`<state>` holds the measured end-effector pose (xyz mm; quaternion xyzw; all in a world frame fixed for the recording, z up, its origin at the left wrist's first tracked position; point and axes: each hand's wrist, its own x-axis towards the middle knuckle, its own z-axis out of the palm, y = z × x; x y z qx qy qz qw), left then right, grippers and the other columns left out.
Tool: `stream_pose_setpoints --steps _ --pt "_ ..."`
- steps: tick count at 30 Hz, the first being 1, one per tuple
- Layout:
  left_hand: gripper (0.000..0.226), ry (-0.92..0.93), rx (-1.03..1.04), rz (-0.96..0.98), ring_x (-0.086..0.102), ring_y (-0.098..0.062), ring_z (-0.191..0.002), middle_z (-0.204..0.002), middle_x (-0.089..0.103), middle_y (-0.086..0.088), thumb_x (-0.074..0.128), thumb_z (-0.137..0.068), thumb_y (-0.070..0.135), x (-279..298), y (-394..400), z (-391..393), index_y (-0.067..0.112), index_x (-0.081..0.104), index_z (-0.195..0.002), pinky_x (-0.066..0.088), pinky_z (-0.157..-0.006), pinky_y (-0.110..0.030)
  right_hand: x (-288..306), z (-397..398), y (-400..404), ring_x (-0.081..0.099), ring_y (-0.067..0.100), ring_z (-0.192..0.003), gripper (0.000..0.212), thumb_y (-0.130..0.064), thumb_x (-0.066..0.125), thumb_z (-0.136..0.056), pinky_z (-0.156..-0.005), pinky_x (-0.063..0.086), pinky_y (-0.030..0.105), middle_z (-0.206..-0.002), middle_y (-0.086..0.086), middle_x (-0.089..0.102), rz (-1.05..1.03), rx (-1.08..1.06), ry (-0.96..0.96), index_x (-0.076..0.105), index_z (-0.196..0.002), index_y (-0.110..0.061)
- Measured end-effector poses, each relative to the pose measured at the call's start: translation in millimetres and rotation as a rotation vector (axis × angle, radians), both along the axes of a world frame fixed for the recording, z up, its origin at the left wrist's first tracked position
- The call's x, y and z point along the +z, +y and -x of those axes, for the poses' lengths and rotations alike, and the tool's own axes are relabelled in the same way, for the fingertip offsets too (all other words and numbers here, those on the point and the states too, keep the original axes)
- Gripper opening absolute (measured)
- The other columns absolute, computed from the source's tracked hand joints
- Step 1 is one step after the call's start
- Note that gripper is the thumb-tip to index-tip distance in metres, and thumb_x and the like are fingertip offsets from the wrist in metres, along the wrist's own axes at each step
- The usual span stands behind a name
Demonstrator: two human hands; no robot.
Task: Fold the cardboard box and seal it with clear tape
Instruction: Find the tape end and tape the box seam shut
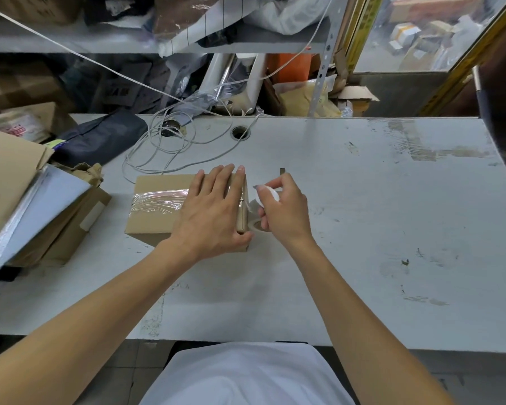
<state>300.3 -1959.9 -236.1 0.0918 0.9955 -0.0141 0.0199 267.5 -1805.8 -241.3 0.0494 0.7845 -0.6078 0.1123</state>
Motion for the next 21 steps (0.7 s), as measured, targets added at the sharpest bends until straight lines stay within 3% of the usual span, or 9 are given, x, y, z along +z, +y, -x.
stream_pose_setpoints --steps 7,14,18,21 --pt "0.13 -0.028 0.023 0.002 0.014 -0.028 -0.151 -0.161 0.019 -0.011 0.063 -0.059 0.074 -0.8 1.2 1.3 0.01 0.006 -0.157 0.007 -0.124 -0.048 -15.1 -34.7 12.0 0.059 0.01 -0.049 0.013 -0.025 0.06 -0.093 -0.047 0.048 0.03 -0.071 0.005 0.065 -0.101 0.102 -0.034 0.053 -0.085 -0.017" --pt "0.135 -0.025 0.03 0.01 0.012 -0.028 -0.151 -0.162 0.018 -0.011 0.068 -0.059 0.077 1.8 2.3 1.0 0.011 0.003 -0.157 0.007 -0.124 -0.049 -22.0 -38.5 35.3 0.055 0.009 -0.045 0.011 -0.025 0.059 -0.096 -0.045 0.045 0.024 -0.069 0.008 0.065 -0.032 -0.038 -0.058 0.054 -0.091 -0.015" --pt "0.135 -0.025 0.036 0.015 0.014 -0.028 -0.151 -0.161 0.019 -0.011 0.07 -0.058 0.076 2.1 2.4 0.4 0.011 0.005 -0.157 0.007 -0.124 -0.049 -44.9 -15.3 57.4 0.062 0.011 -0.059 0.006 -0.027 0.056 -0.097 -0.056 0.047 0.026 -0.082 0.001 0.068 -0.107 -0.131 -0.025 0.06 -0.094 -0.023" --pt "0.135 -0.024 0.039 0.024 0.015 -0.028 -0.151 -0.161 0.021 -0.011 0.069 -0.057 0.077 2.1 2.9 0.4 0.011 0.006 -0.157 0.008 -0.124 -0.049 -64.3 7.0 75.0 0.063 0.017 -0.084 0.013 -0.025 0.055 -0.096 -0.065 0.046 0.023 -0.098 -0.003 0.066 -0.225 -0.124 -0.016 0.063 -0.105 -0.022"
